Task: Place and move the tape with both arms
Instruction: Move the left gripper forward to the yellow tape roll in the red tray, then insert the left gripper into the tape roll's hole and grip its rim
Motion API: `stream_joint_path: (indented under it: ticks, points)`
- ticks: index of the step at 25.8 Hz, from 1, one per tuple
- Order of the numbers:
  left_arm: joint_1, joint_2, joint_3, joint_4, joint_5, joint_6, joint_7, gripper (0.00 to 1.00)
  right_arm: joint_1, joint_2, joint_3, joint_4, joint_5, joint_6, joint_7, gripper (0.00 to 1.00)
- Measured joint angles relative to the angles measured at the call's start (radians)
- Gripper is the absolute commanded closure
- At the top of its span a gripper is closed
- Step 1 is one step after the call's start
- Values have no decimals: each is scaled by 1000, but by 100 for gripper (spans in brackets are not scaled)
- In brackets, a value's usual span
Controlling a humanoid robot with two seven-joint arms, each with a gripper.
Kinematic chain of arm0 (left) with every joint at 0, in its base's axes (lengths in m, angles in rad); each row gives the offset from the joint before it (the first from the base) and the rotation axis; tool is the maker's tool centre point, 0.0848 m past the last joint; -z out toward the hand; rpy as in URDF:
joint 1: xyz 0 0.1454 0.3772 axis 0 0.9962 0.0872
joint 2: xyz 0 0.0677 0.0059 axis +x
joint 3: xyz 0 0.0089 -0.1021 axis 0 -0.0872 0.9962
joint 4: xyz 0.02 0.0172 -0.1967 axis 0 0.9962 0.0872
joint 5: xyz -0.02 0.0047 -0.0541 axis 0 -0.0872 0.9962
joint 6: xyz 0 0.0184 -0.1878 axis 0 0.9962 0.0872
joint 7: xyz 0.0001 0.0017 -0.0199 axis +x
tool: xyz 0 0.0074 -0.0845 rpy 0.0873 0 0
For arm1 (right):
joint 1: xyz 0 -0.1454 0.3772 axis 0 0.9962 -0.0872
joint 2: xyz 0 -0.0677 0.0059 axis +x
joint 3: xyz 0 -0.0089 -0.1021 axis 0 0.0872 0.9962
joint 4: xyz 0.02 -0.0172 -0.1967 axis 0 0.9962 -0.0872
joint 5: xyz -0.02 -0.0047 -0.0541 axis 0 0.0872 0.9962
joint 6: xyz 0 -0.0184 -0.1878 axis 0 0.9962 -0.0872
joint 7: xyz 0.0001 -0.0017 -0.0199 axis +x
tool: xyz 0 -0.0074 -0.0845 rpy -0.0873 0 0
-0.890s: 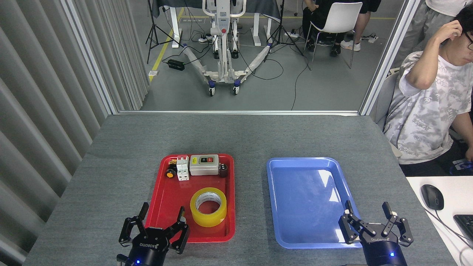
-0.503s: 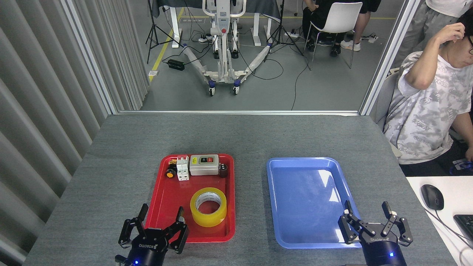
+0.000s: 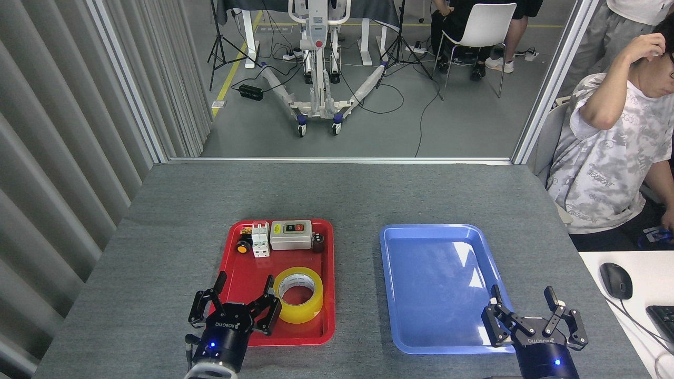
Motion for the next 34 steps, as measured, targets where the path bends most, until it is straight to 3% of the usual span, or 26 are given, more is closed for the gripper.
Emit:
stream_joint_path:
  ticks: [4,10,26,29,34]
  points:
    - [-140,-2,-1,143,-3,14,11,0,0,2,-1,0,-4,0,-1,0]
    - [-306,-4,-81,329,-4,132,14,0,2,5,-1,0,-6,4,-2,0]
    - [-436,7,-180,494,128,179,-65,0,-14,8,-2,2,4,0,-6,0]
    - [-459,3,-180,511,149,180,-135,0,-14,8,-1,2,4,0,-7,0]
    - [-510,-6,-146,537,192,184,-447,1,-14,9,-1,3,6,0,-5,0]
